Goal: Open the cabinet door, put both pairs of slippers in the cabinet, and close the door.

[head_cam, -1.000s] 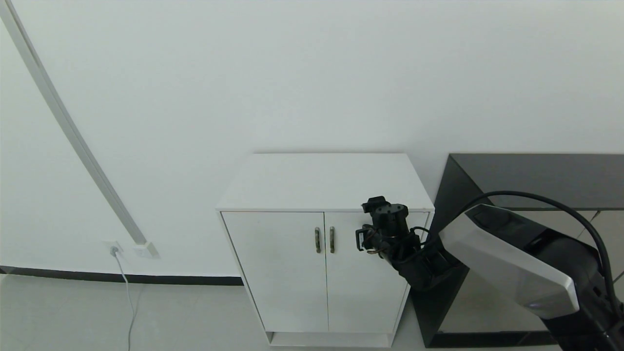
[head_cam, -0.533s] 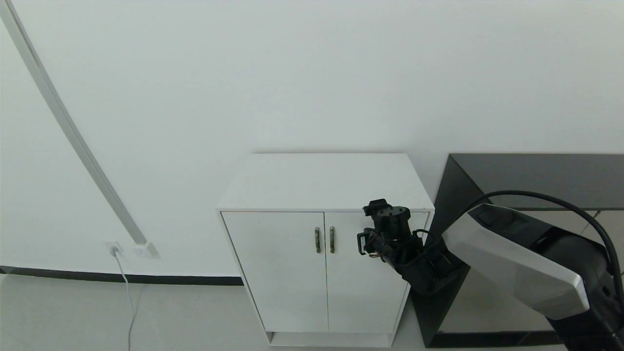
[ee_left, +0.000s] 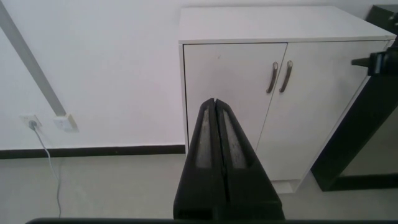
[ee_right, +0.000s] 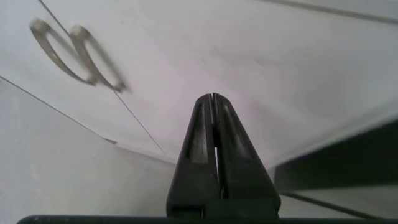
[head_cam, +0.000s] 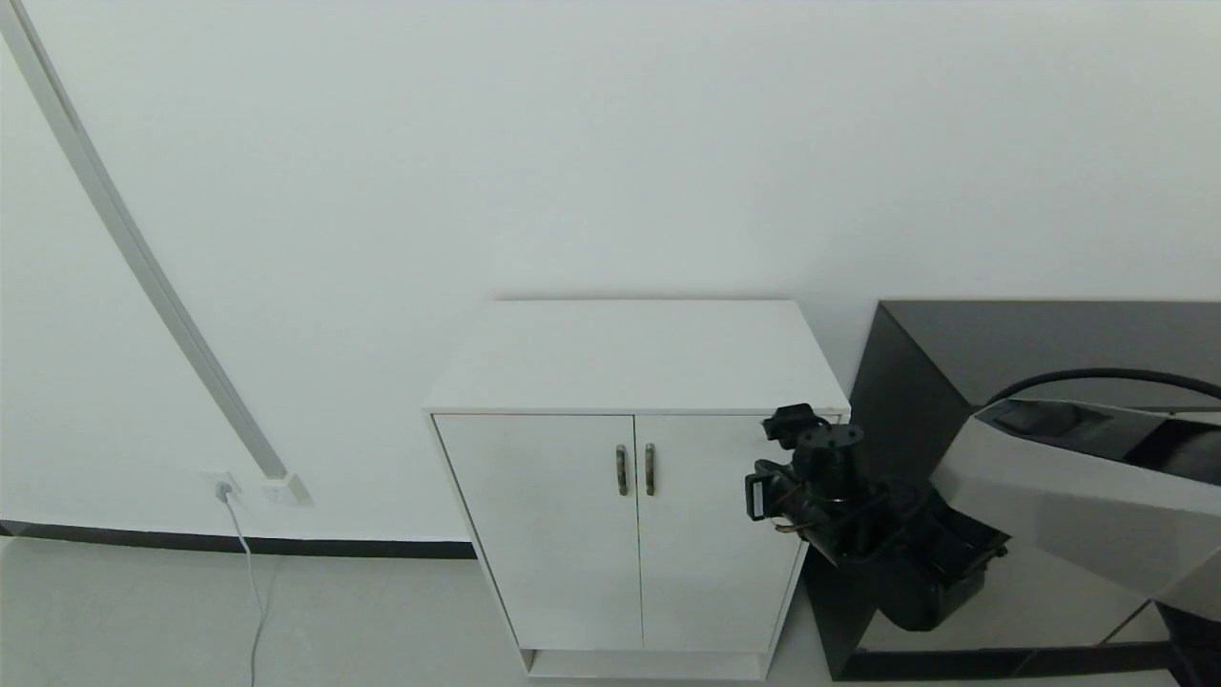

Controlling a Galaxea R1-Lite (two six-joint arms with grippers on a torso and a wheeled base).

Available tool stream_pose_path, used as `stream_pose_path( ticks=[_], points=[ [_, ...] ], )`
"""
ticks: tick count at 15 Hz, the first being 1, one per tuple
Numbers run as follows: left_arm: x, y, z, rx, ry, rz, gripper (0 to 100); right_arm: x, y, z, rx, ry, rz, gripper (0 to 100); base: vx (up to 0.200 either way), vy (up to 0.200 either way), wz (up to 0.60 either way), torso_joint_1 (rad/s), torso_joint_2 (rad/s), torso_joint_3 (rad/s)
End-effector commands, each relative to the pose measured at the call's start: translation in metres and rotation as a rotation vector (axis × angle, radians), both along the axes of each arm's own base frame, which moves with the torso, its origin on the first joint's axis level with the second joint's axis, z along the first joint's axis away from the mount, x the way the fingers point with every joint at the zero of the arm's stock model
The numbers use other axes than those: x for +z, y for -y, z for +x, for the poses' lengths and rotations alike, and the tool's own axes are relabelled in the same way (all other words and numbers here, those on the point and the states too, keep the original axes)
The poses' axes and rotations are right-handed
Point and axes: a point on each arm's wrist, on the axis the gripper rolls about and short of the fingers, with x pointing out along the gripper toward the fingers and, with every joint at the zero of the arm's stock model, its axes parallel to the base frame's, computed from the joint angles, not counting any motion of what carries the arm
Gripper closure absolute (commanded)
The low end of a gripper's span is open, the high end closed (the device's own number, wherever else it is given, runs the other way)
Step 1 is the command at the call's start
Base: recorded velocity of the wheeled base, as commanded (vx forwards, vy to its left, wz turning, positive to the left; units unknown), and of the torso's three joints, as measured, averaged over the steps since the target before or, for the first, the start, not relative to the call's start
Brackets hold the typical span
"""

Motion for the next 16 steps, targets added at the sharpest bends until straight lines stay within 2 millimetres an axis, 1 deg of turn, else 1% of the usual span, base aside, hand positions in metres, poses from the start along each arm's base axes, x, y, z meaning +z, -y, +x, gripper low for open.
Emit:
stream_pose_path(
  ticks=[1,2,4,5,6,8,9,11,14,16],
  points=[
    [0.0,0.0,0.0,0.001,0.0,0.0,100,0.013,0.036,-0.023,-0.056,0.005,0.001,100,0.0,0.0,0.0,0.0,0.0,0.0],
    [0.0,0.0,0.0,0.001,0.0,0.0,100,0.014,0.048,-0.031,-0.098,0.007,-0.006,100,0.0,0.0,0.0,0.0,0.0,0.0],
    [0.0,0.0,0.0,0.001,0.0,0.0,100,0.017,0.068,-0.044,-0.158,0.017,-0.013,100,0.0,0.0,0.0,0.0,0.0,0.0],
    [0.0,0.0,0.0,0.001,0.0,0.0,100,0.019,0.082,-0.056,-0.182,0.013,-0.017,100,0.0,0.0,0.0,0.0,0.0,0.0],
    [0.0,0.0,0.0,0.001,0.0,0.0,100,0.019,0.09,-0.065,-0.194,0.007,-0.02,100,0.0,0.0,0.0,0.0,0.0,0.0],
    [0.0,0.0,0.0,0.001,0.0,0.0,100,0.02,0.105,-0.086,-0.219,0.004,-0.026,100,0.0,0.0,0.0,0.0,0.0,0.0],
    [0.0,0.0,0.0,0.001,0.0,0.0,100,0.02,0.109,-0.091,-0.229,0.005,-0.028,100,0.0,0.0,0.0,0.0,0.0,0.0],
    [0.0,0.0,0.0,0.001,0.0,0.0,100,0.018,0.128,-0.11,-0.281,-0.003,-0.045,100,0.0,0.0,0.0,0.0,0.0,0.0],
    [0.0,0.0,0.0,0.001,0.0,0.0,100,0.015,0.148,-0.123,-0.33,-0.024,-0.086,100,0.0,0.0,0.0,0.0,0.0,0.0],
    [0.0,0.0,0.0,0.001,0.0,0.0,100,0.023,0.151,-0.131,-0.333,-0.009,-0.081,100,0.0,0.0,0.0,0.0,0.0,0.0]
  ],
)
